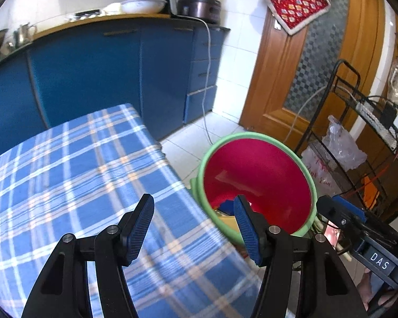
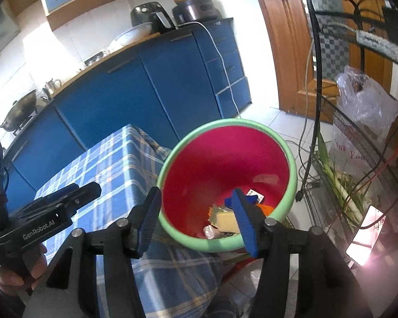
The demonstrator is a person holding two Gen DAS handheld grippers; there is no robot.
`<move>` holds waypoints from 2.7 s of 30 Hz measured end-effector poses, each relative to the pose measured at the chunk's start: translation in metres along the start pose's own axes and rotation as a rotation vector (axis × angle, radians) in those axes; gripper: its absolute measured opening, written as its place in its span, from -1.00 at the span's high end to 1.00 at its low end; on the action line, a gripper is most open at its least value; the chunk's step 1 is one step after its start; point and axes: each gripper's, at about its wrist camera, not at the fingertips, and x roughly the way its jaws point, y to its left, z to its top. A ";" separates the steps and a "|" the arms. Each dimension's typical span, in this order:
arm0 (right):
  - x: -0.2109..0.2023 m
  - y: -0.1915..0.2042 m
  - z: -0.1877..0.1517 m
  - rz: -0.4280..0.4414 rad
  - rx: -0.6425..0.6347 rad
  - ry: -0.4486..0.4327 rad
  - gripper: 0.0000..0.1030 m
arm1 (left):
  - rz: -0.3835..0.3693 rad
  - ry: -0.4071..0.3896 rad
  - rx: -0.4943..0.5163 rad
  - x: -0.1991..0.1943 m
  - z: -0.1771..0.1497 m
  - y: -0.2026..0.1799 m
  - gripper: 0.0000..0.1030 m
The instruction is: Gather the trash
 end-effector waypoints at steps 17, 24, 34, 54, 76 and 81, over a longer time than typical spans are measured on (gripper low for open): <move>-0.053 0.068 -0.020 0.055 -0.157 -0.073 -0.60 | 0.176 -0.155 -0.137 -0.106 -0.037 0.051 -0.42; -0.068 0.087 -0.028 0.053 -0.198 -0.114 -0.76 | 0.230 -0.166 -0.182 -0.128 -0.051 0.066 -0.44; -0.077 0.094 -0.034 0.058 -0.228 -0.135 -0.82 | 0.286 -0.172 -0.230 -0.141 -0.064 0.078 -0.44; -0.079 0.089 -0.039 0.059 -0.217 -0.129 -0.82 | 0.329 -0.189 -0.217 -0.145 -0.073 0.075 -0.44; -0.078 0.088 -0.039 0.061 -0.218 -0.125 -0.82 | 0.331 -0.199 -0.215 -0.147 -0.075 0.073 -0.44; -0.078 0.088 -0.039 0.060 -0.219 -0.125 -0.82 | 0.331 -0.200 -0.215 -0.147 -0.075 0.073 -0.44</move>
